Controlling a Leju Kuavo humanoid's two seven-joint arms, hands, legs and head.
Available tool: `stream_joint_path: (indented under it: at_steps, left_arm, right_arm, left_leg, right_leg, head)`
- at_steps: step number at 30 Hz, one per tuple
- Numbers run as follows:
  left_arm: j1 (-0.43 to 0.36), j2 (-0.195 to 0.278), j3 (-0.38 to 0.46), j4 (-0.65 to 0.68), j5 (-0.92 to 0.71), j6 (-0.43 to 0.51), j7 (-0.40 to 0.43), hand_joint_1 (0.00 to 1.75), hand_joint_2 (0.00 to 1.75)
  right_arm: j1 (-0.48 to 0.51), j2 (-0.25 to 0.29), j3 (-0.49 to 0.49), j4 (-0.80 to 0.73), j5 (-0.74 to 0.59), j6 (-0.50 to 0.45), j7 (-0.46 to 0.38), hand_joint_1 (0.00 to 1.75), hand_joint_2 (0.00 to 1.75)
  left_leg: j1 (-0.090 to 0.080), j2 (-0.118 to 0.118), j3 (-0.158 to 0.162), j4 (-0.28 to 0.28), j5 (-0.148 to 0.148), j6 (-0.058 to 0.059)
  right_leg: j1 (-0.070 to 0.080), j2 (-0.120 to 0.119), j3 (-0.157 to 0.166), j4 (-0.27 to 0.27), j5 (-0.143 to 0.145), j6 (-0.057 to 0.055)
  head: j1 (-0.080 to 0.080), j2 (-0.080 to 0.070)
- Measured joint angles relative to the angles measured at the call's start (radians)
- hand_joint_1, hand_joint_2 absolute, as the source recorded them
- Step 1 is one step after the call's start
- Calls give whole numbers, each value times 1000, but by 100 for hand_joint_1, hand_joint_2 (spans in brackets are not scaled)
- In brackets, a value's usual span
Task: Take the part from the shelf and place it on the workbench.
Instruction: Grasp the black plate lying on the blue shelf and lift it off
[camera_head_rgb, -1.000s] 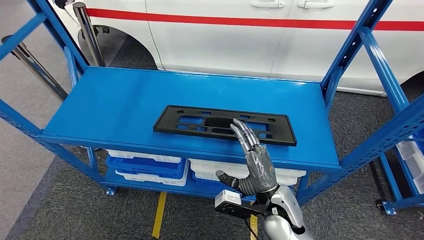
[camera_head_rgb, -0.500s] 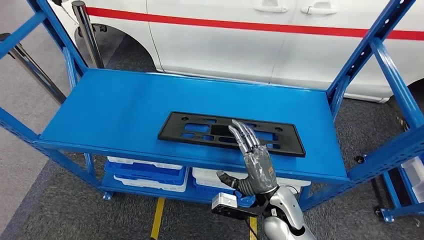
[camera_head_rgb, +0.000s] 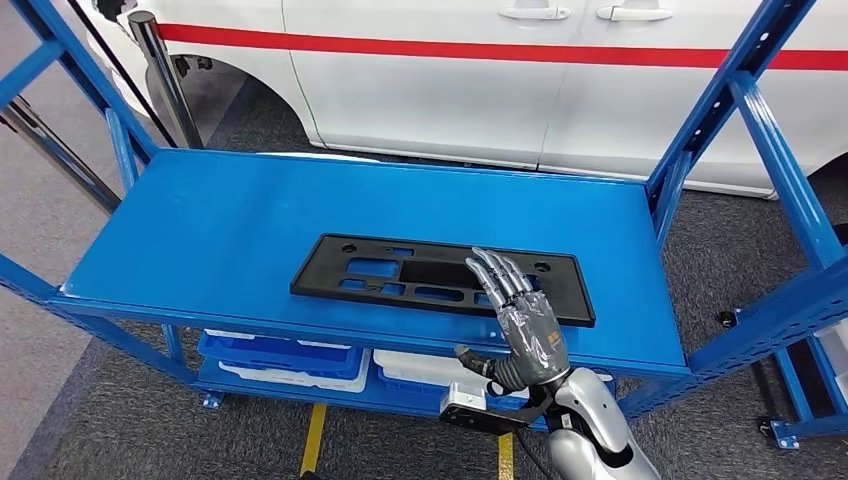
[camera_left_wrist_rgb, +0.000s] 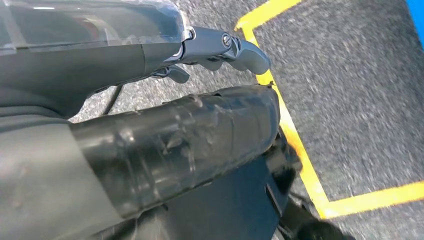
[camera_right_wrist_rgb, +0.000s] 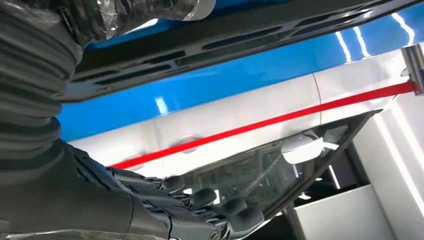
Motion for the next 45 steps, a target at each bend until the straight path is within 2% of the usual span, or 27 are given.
stream_joint_path:
  at_steps: [1,3,4,5,6,8,9,10,12,15,17,19,20,21,24,26,29,31,32,34,35,36,37,39,40,42,45]
  left_arm:
    - [0,0,-1,0,-1,-1,0,0,0]
    - [1,0,-3,0,-4,-2,2,0,0]
    - [1,0,-4,0,-5,-3,3,0,0]
    - [2,0,-5,0,-6,-3,4,0,0]
    - [3,0,-6,0,-6,-4,5,0,0]
    - [2,0,-8,0,-7,-8,5,0,0]
    - [1,1,-9,0,-8,-10,6,0,0]
    - [-2,1,-12,0,-8,-12,6,0,0]
    - [-6,1,-16,0,-10,-15,8,0,0]
    - [-6,0,-21,0,-11,-18,8,0,0]
    - [-7,-1,-22,0,-13,-18,8,0,0]
    - [-9,-1,-23,0,-15,-18,8,0,0]
    - [-9,-1,-23,0,-15,-19,9,0,0]
    - [-8,-1,-23,0,-15,-19,9,0,0]
    - [-6,-1,-23,0,-16,-19,10,0,0]
    - [-8,-1,-24,0,-16,-18,11,0,0]
    - [-12,-1,-24,0,-16,-2,19,0,0]
    - [-12,-1,-24,0,-16,15,26,0,0]
    - [-13,-1,-25,0,-17,24,29,0,0]
    - [-13,-1,-25,0,-17,39,37,0,0]
    - [-12,-1,-25,0,-17,45,42,0,0]
    - [-11,-1,-25,0,-17,49,46,0,0]
    - [-11,-1,-25,0,-17,51,51,0,0]
    - [-11,-1,-25,0,-17,53,59,0,0]
    - [-12,-1,-25,0,-17,53,62,0,0]
    - [-15,-1,-25,0,-17,54,64,0,0]
    - [-13,-1,-25,0,-17,57,65,0,0]
  right_arm:
    - [-2,-5,0,1,5,11,0,0,175]
    - [-5,-17,1,5,14,33,-1,0,175]
    - [-6,-22,2,8,18,42,-1,0,175]
    - [-6,-28,3,11,22,51,-1,0,175]
    - [-9,-34,4,15,28,59,-1,0,175]
    - [-18,-44,11,23,41,74,-1,0,175]
    - [-24,-48,14,26,49,79,-1,0,175]
    - [-32,-53,18,30,55,85,0,0,175]
    - [-47,-65,27,38,66,96,3,0,175]
    - [-68,-85,38,46,74,108,11,0,175]
    - [-80,-97,41,51,75,112,16,0,175]
    - [-85,-107,45,56,76,113,21,0,175]
    - [-85,-112,47,60,78,113,23,0,175]
    - [-85,-117,49,63,79,113,25,0,175]
    - [-86,-128,52,70,81,113,29,0,175]
    - [-88,-132,55,73,84,113,31,0,175]
    - [-85,-134,57,77,87,112,38,0,175]
    - [-86,-135,57,77,88,111,41,0,175]
    - [-85,-136,57,77,89,111,43,0,175]
    - [-82,-136,57,77,89,110,44,0,175]
    - [-80,-136,57,78,89,110,45,0,175]
    - [-77,-136,57,78,89,110,46,0,175]
    - [-75,-136,57,79,89,111,46,0,175]
    - [-72,-136,57,79,89,111,49,0,175]
    - [-72,-136,57,79,89,112,51,0,175]
    - [-72,-136,58,82,92,113,57,0,175]
    - [-72,-136,58,86,116,111,79,0,175]
  left_leg:
    - [1,1,-24,49,-22,-3]
    - [1,1,-99,182,-69,-7]
    - [1,1,-134,234,-81,-6]
    - [1,0,-159,262,-77,-5]
    - [0,0,-164,249,-49,-1]
    - [-5,0,-121,120,43,15]
    - [-8,1,-93,52,78,23]
    - [-12,1,-73,6,93,29]
    - [-17,1,-60,-22,88,35]
    - [-10,0,-44,-48,91,45]
    - [-5,1,-31,-60,90,52]
    - [-5,2,-25,-61,84,56]
    - [-4,1,-20,-60,79,56]
    - [-3,0,-14,-59,74,54]
    - [0,-2,8,-51,50,42]
    - [-1,-3,9,-43,38,28]
    - [-1,-2,8,-42,31,11]
    - [2,-1,-8,0,4,3]
    - [3,-1,-32,51,-21,-1]
    - [3,-1,-106,185,-69,-4]
    - [3,-1,-137,231,-76,-5]
    - [2,-1,-152,244,-63,-3]
    - [2,-1,-149,219,-33,0]
    - [-2,-1,-100,92,48,14]
    - [-5,-1,-74,33,73,21]
    - [-10,-1,-48,-27,83,30]
    - [-7,0,-38,-48,86,38]
  right_leg:
    - [0,-1,5,-2,-3,-5]
    - [5,-4,13,-2,-10,-13]
    - [7,-4,16,-2,-13,-16]
    - [10,-4,20,-2,-17,-18]
    - [12,-2,27,-1,-22,-18]
    - [16,0,43,-2,-32,-17]
    - [20,1,50,-2,-38,-15]
    - [21,1,52,-1,-42,-11]
    - [20,1,52,-3,-46,-1]
    - [19,-1,49,12,-60,15]
    - [15,-2,4,102,-101,25]
    - [7,-2,-72,226,-142,34]
    - [2,-2,-98,259,-140,39]
    - [-2,-2,-108,257,-119,42]
    - [-11,-5,-53,95,0,50]
    - [-9,-5,-23,21,20,43]
    - [-6,-1,-18,8,8,22]
    - [-7,-1,-8,2,5,8]
    - [-8,-2,-2,0,2,2]
    - [-5,-4,3,-1,-3,-6]
    - [-3,-4,5,-1,-5,-8]
    - [-1,-3,8,-1,-7,-9]
    - [1,-2,12,-1,-10,-9]
    - [3,0,22,-1,-16,-7]
    - [5,1,25,0,-19,-4]
    - [6,1,26,-1,-22,6]
    - [5,-1,26,1,-28,22]
  head:
    - [0,0]
    - [-1,0]
    - [-1,0]
    - [-1,0]
    - [-1,0]
    - [-1,0]
    - [0,0]
    - [0,0]
    - [0,0]
    - [1,0]
    - [3,0]
    - [4,0]
    - [4,0]
    - [4,0]
    - [4,0]
    - [4,0]
    - [4,0]
    - [3,0]
    - [2,0]
    - [1,0]
    - [1,0]
    - [1,0]
    - [1,0]
    - [1,0]
    - [2,0]
    - [2,0]
    - [2,0]
